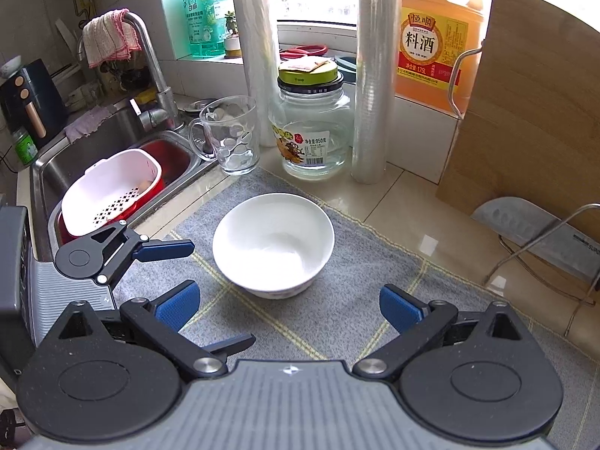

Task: Organize plates and bowls
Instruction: 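Close the right tool on the rim of that white bowl, then lift the bowl with the right tool and carry it toward the nested bowls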

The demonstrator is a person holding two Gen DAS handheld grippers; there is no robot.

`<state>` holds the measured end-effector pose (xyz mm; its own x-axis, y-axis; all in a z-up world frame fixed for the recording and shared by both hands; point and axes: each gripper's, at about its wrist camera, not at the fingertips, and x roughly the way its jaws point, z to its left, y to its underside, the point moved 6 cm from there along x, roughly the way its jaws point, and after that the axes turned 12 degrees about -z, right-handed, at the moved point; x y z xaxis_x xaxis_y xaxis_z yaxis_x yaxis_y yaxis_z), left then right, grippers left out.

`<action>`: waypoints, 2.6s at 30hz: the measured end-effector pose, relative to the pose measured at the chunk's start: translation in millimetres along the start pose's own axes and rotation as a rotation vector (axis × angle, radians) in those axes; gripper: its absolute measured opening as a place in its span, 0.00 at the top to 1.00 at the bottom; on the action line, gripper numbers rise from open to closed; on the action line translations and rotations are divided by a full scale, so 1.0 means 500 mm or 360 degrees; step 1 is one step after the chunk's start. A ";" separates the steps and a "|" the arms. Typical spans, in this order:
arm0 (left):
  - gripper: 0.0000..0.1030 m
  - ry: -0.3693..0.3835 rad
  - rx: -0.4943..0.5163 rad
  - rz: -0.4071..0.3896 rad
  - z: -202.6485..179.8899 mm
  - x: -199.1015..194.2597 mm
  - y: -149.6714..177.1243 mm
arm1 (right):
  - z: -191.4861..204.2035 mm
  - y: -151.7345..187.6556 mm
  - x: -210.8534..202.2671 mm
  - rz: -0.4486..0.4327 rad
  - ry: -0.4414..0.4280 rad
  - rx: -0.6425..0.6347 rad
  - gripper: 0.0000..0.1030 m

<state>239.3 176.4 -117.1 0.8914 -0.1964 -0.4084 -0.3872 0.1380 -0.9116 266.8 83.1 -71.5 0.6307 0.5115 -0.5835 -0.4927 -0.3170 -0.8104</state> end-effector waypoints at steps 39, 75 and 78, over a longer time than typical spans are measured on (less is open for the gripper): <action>0.08 0.0100 0.0015 -0.0072 0.027 0.072 -0.010 | -0.023 -0.024 0.208 0.0171 -0.0198 0.0020 0.23; 0.08 0.0229 0.0044 0.0010 -0.111 -0.120 -0.018 | 0.012 0.060 -0.029 0.0104 -0.0235 0.0134 0.22; 0.08 0.0232 0.0056 0.0016 -0.123 -0.135 -0.022 | 0.017 0.065 -0.051 0.0095 -0.0243 0.0136 0.20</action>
<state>169.0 128.7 -82.5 0.8429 -0.3337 -0.4221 -0.3850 0.1739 -0.9064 229.6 66.5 -82.7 0.5036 0.6113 -0.6104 -0.5798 -0.2846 -0.7634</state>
